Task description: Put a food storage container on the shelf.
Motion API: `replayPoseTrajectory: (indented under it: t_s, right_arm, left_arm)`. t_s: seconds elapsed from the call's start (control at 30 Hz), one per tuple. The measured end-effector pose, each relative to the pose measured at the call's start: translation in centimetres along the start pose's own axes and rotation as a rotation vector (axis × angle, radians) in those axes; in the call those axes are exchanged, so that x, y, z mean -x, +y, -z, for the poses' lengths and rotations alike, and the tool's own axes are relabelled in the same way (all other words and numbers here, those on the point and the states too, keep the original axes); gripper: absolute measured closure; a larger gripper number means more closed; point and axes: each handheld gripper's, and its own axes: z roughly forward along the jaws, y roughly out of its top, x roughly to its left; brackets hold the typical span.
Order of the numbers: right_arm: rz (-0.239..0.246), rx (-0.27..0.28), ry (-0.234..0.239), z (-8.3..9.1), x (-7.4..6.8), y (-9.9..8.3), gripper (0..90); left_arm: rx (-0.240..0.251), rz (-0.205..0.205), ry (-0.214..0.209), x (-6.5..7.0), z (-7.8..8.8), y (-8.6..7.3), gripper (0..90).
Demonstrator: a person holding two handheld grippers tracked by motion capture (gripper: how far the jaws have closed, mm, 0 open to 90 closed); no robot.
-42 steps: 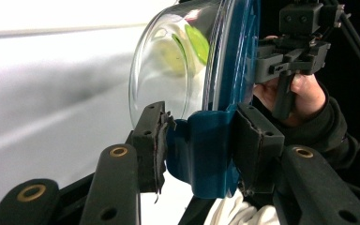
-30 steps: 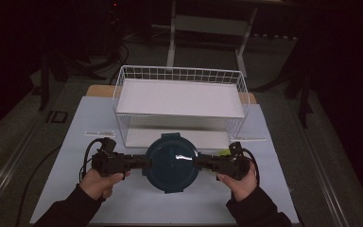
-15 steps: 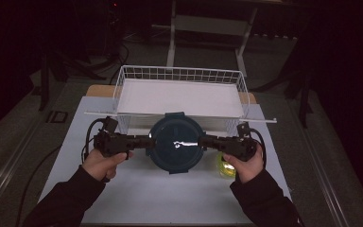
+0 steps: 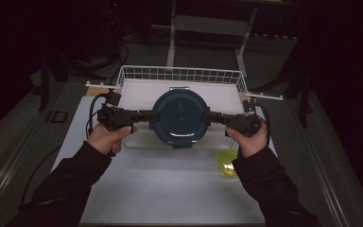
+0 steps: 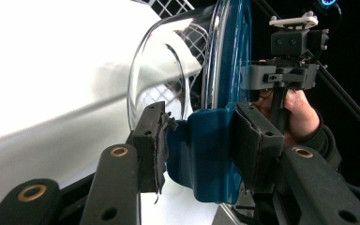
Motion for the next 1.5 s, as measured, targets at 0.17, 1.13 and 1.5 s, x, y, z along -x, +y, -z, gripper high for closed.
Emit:
replayPoseTrajectory:
  t_s: [0.17,1.13,1.5]
  right_arm:
    - [-0.015,0.005,-0.018,-0.4,0.5,1.3,56.5]
    - [-0.064,0.005,-0.151,-2.9,2.1,4.9,53.5]
    - [-0.088,0.003,-0.159,-3.7,3.0,5.7,54.4]
  left_arm:
    - [0.016,0.009,0.014,-0.6,-0.3,1.3,56.6]
    - [0.062,0.201,-0.016,-5.4,-1.8,3.3,53.0]
    - [0.064,0.212,0.011,-6.0,-2.2,4.0,47.5]
